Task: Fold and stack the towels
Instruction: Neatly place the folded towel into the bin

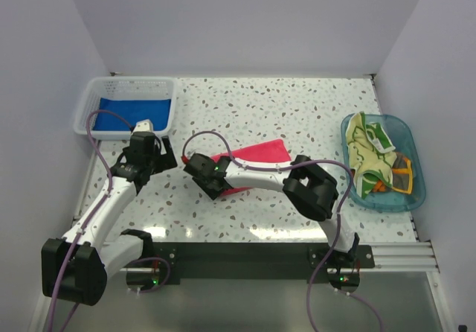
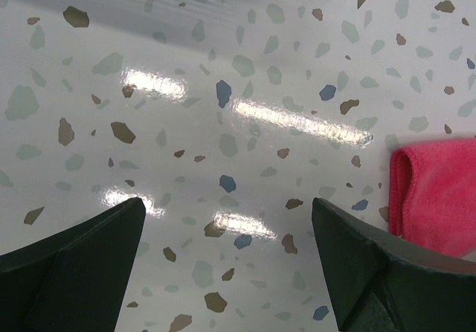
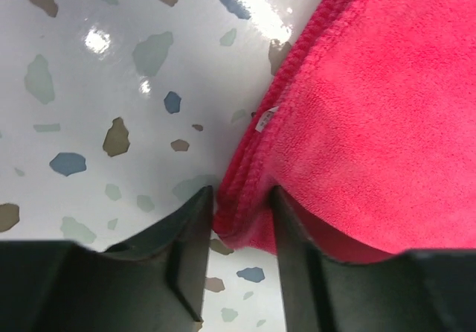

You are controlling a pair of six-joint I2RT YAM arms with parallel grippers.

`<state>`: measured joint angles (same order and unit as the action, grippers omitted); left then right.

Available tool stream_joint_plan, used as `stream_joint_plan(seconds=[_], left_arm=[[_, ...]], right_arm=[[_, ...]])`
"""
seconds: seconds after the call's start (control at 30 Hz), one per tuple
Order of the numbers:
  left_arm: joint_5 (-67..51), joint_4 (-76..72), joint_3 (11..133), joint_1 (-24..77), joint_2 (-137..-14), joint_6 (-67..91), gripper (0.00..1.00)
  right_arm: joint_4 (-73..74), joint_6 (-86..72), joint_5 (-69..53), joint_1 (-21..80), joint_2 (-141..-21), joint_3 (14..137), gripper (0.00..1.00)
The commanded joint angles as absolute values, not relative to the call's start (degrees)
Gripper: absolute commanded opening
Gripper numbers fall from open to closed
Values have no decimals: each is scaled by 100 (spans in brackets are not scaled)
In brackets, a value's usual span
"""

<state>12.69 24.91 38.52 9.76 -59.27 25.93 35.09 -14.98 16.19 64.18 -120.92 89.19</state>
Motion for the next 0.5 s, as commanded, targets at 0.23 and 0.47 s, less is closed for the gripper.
stream_joint_plan(seconds=[0.23,0.47], left_arm=[[448,2039,3700,923,-5924,2706,100],[-667,1504,3464,932,-6082,3506,100]], right_arm=[[3174,-1468,1310,6259,-12271,8360,0],[2137,-1643,273,5933,-11312,7735,0]])
